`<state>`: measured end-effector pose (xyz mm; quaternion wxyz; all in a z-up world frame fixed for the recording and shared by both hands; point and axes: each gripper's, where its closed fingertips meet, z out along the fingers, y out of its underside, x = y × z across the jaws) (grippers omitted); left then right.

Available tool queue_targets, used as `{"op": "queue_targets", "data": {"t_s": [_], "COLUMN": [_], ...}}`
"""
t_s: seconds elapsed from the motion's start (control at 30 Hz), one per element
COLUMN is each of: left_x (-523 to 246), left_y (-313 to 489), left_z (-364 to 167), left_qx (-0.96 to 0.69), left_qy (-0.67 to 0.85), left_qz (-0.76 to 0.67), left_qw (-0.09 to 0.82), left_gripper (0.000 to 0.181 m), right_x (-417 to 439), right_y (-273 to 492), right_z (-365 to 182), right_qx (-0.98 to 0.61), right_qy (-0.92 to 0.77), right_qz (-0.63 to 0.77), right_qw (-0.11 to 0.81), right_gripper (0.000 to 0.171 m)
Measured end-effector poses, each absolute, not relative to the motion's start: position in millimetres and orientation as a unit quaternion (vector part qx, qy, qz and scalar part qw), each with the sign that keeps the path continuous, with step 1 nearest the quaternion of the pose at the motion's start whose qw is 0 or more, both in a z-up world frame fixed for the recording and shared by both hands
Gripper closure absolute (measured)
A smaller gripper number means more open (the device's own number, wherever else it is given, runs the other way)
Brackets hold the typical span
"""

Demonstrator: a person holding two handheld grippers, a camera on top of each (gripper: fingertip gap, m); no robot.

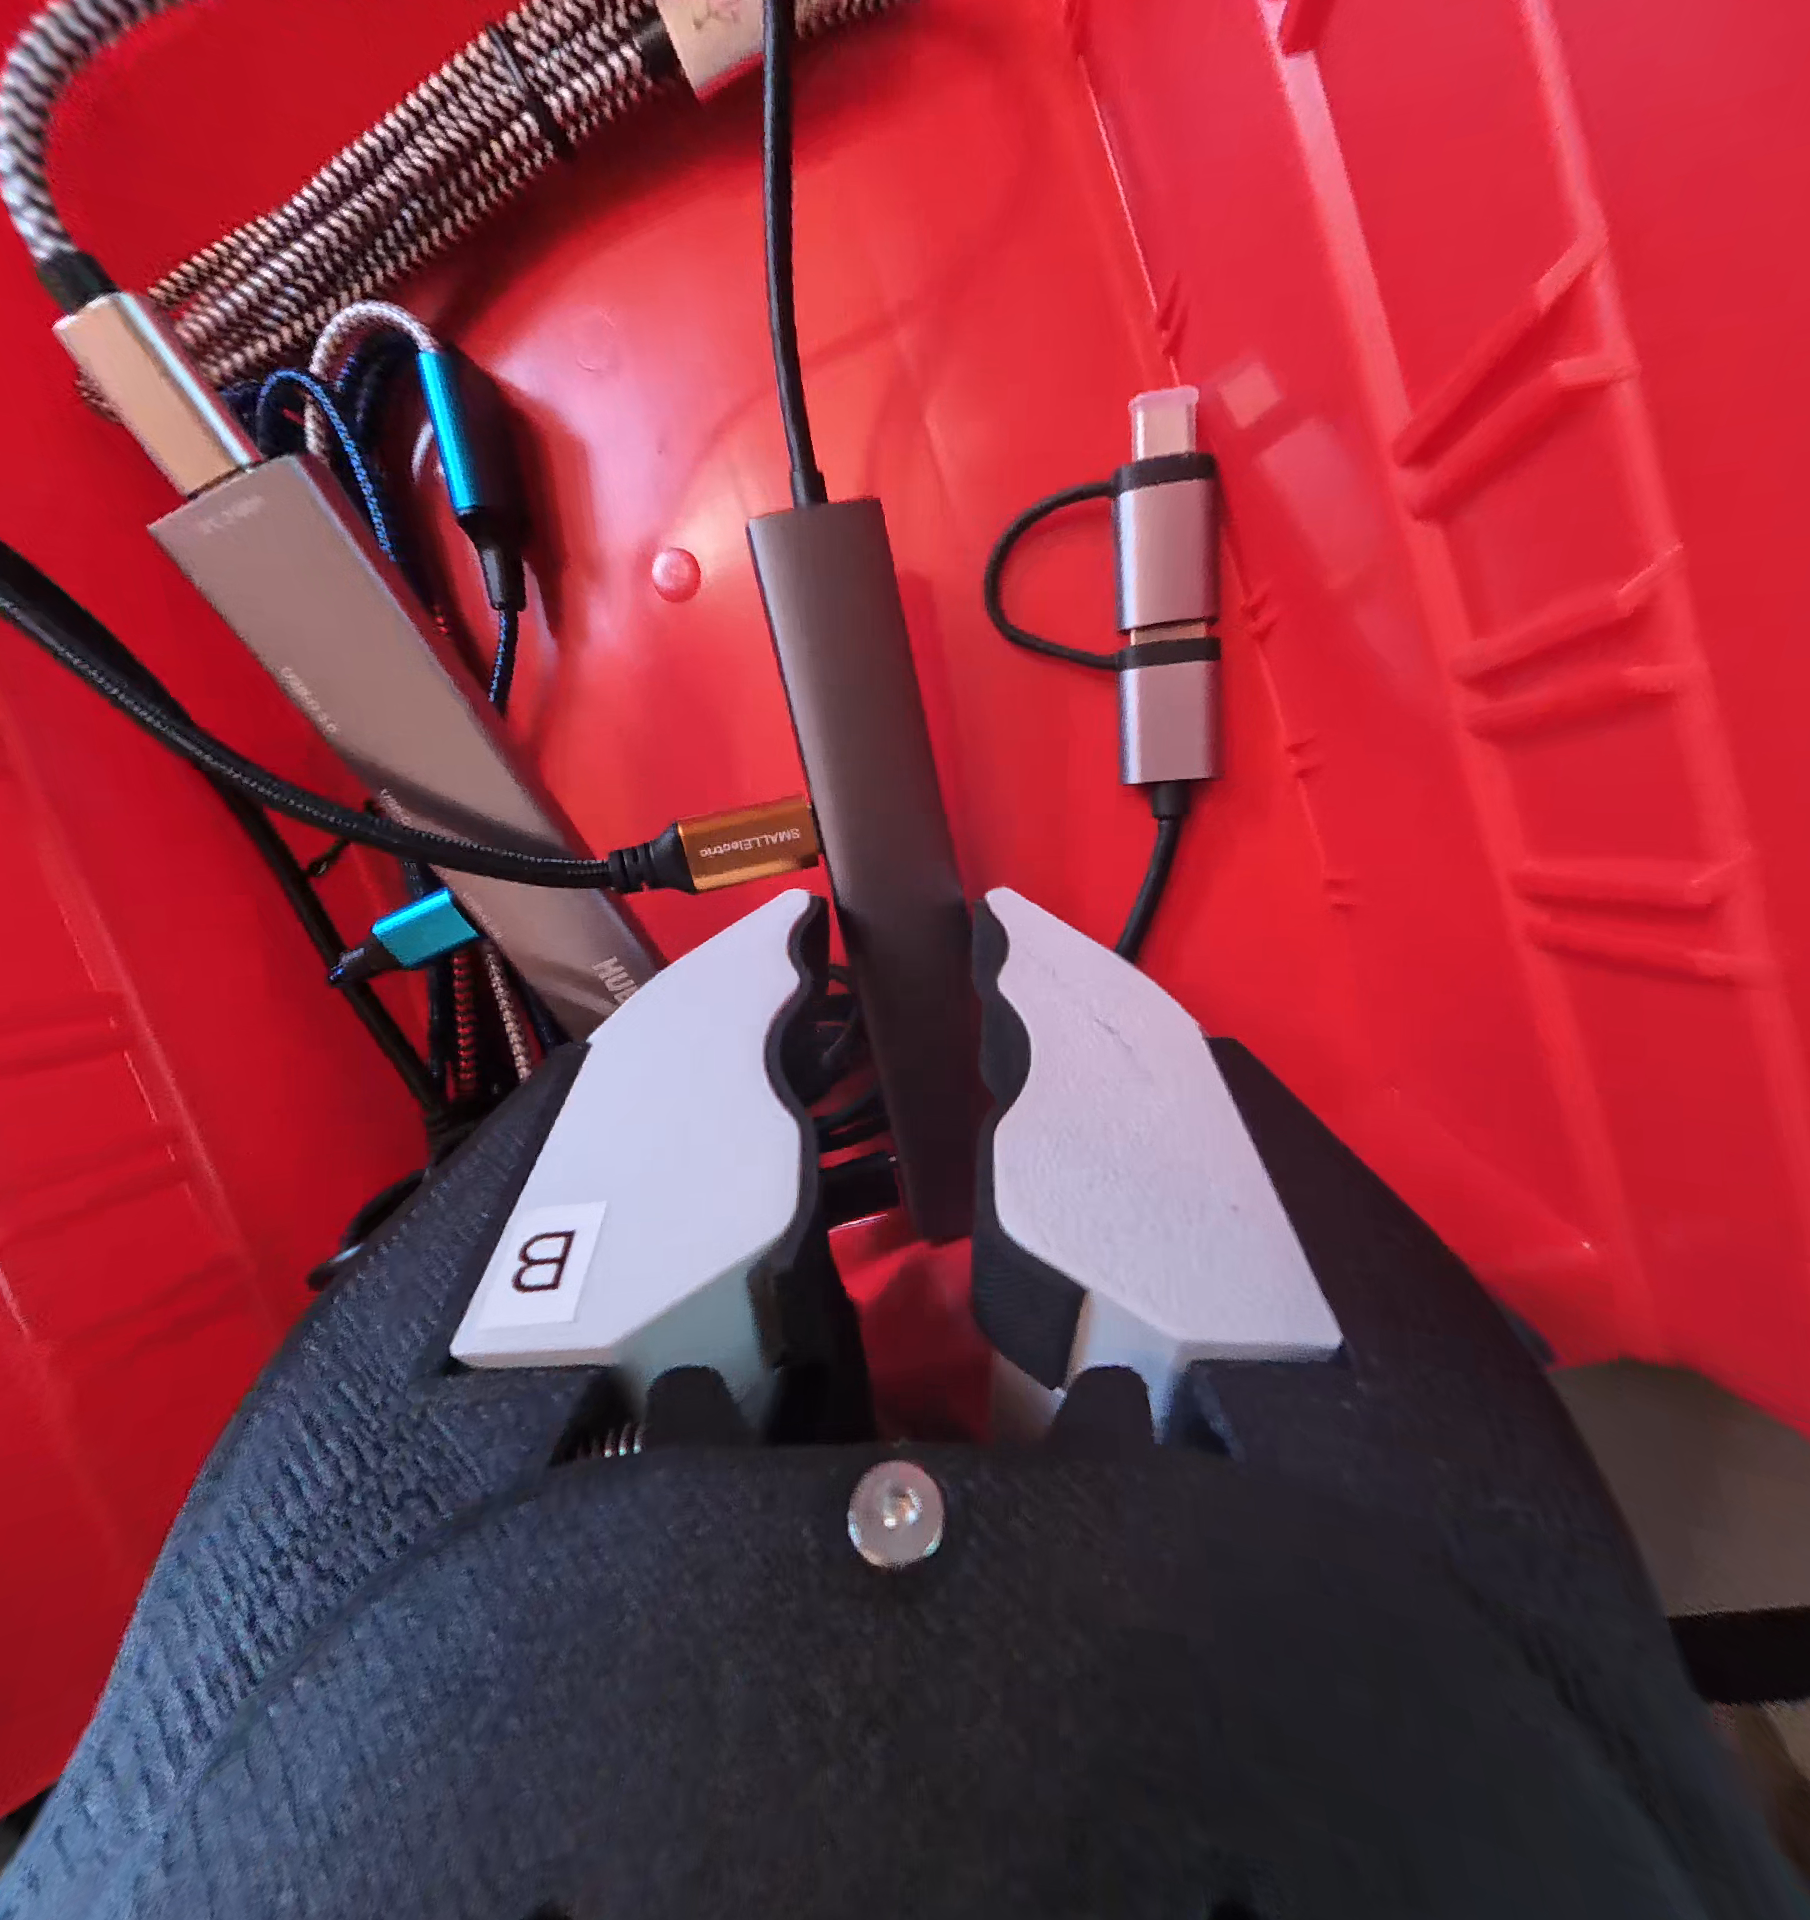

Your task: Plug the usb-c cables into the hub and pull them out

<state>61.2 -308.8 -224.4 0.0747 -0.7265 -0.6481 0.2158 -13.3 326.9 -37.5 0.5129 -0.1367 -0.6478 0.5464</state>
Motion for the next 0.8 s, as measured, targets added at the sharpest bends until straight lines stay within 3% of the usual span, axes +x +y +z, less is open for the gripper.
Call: {"op": "queue_targets", "data": {"t_s": [0.23,0.4,0.5,0.63,0.8], "left_x": [63.2,68.0,68.4,67.4,59.4], "left_y": [-306.8,-317.0,-308.7,-309.4,-315.1], "left_z": [-227.4,-224.5,-227.9,-227.8,-169.6], "left_qx": [-0.743,-0.735,-0.743,-0.748,-0.694], "left_qy": [-0.637,-0.644,-0.641,-0.635,-0.619], "left_qz": [0.191,0.213,0.182,0.17,0.315], "left_qw": [0.07,0.027,0.059,0.087,0.192], "left_gripper": [0.151,0.139,0.154,0.156,0.158], "right_x": [-13.9,-13.8,-12.8,-13.7,-15.1], "right_y": [331.2,335.6,337.0,337.7,336.5], "right_z": [-38.6,-37.2,-34.3,-33.7,-32.8], "right_qx": [-0.135,-0.137,-0.136,-0.136,-0.136], "right_qy": [-0.64,-0.635,-0.628,-0.622,-0.624], "right_qz": [0.535,0.528,0.526,0.522,0.512], "right_qw": [0.535,0.547,0.557,0.567,0.575], "right_gripper": [0.114,0.116,0.118,0.12,0.122]}}
